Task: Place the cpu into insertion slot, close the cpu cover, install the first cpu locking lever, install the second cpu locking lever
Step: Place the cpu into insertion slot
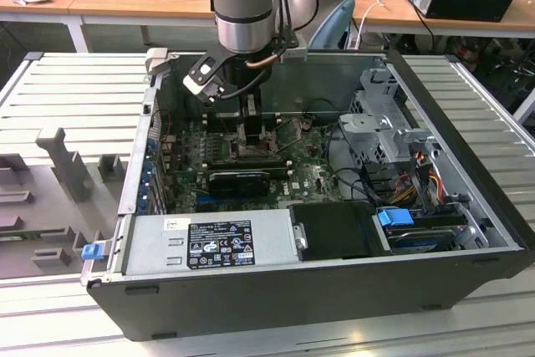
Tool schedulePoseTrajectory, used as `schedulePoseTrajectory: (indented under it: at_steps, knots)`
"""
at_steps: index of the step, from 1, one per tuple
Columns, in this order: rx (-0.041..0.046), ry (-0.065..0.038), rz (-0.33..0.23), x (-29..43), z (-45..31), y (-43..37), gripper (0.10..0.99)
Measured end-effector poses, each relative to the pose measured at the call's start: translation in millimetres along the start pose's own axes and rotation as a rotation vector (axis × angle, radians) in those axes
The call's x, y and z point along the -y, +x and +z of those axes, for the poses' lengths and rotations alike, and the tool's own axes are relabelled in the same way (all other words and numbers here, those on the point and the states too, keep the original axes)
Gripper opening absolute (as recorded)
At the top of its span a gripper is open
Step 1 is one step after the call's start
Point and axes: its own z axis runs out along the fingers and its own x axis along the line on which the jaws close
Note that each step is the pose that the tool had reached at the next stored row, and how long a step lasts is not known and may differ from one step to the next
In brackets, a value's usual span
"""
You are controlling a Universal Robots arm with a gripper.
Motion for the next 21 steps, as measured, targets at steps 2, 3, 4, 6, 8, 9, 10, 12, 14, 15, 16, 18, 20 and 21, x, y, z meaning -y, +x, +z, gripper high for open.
schedulePoseTrajectory:
  at_steps: [2,3,4,6,8,9,10,12,14,15,16,18,20,21]
  knots:
    - [-0.0001,0.0,0.0,0.2,3.0,0.7,0.533]
    - [0.0003,0.0,0.0,0.4,2.9,0.7,0.533]
    - [-0.0003,0.0,0.0,0.5,4.5,0.7,0.533]
    - [0.0,0.0,0.0,0.9,8.9,0.6,0.533]
    - [0.0,0.0,0.0,1.3,13.3,0.6,0.533]
    - [0.0001,0.0,0.0,1.5,15.6,0.6,0.533]
    - [0.0001,0.0,0.002,1.6,17.2,0.6,0.533]
    - [0.0012,0.0,0.015,1.6,20.4,0.5,0.533]
    - [0.0014,0.001,0.017,1.3,21.7,0.5,0.533]
    - [0.0015,0.001,0.017,1.2,22.2,0.5,0.533]
    - [0.0014,0.001,0.017,1.1,23.1,0.5,0.533]
    - [0.0014,0.001,0.017,0.8,24.0,0.5,0.533]
    - [0.0015,0.002,0.017,0.6,26.0,0.5,0.533]
    - [0.0015,0.002,0.017,0.7,27.5,0.4,0.533]
